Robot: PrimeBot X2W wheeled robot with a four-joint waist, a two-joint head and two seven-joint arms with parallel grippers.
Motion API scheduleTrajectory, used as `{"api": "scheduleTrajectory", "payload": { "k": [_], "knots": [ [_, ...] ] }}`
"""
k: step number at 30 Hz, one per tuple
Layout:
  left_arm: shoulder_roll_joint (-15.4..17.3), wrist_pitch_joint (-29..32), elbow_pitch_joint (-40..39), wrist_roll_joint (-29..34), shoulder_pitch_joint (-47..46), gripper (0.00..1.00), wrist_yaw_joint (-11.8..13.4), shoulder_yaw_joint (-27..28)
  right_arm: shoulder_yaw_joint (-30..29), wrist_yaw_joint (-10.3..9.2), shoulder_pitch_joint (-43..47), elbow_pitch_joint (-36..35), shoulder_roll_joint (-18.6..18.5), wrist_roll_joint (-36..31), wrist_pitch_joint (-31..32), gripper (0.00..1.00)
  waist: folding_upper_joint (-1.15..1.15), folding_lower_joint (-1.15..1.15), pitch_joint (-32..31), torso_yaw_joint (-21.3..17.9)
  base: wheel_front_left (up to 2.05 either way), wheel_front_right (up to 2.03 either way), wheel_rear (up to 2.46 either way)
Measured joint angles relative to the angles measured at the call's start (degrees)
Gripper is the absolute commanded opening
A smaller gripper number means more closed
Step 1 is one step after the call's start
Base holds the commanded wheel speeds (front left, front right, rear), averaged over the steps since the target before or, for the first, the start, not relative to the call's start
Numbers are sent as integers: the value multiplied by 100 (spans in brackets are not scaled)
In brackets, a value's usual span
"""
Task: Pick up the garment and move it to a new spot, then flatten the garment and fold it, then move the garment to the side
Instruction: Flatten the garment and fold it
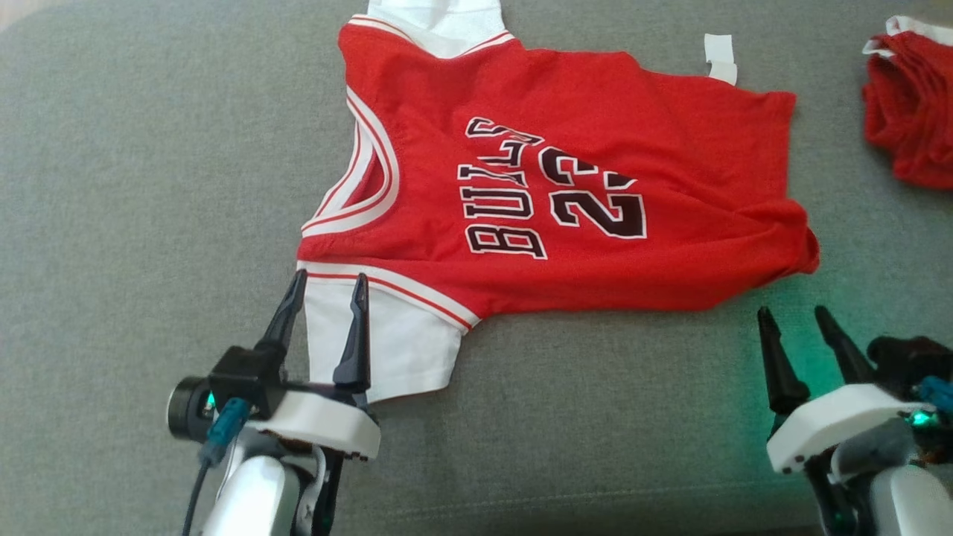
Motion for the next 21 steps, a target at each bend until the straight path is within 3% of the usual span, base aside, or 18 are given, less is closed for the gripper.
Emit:
{"api": "scheduleTrajectory", "payload": {
  "k": [6, 14, 15, 16, 17, 20, 21],
  "knots": [
    [-3, 0, 2, 58, -101, 100, -9, 9, 4, 0, -470, 865, 77, -120, -411, 100, 0, 0, 50, 138, 0, 0, 0],
    [-5, 0, 1, 101, -94, 100, -16, 126, -64, 0, -912, 1499, 148, -238, -815, 100, 0, 0, 80, 287, 0, 0, 0],
    [-5, 0, 1, 101, -94, 100, -16, 126, -64, 0, -912, 1499, 148, -238, -815, 85, 0, 0, 80, 287, 0, 0, 0],
    [-5, 0, 1, 101, -93, 100, -16, 129, -92, 0, -954, 1563, 148, -270, -847, 60, 0, 0, 81, 287, 0, 0, 0],
    [-5, 0, 1, 101, -93, 100, -16, 130, -110, 0, -1008, 1638, 148, -308, -895, 42, 0, 0, 82, 285, 0, 0, 0],
    [-5, 0, -2, 101, -93, 100, -15, 129, -136, 0, -1193, 1826, 148, -470, -985, 3, 0, 0, 81, 271, 0, 0, 0],
    [-5, 0, -4, 101, -92, 100, -15, 131, -153, 0, -1246, 1864, 152, -491, -1053, 0, 0, 0, 81, 260, 0, 0, 0]
  ]
}}
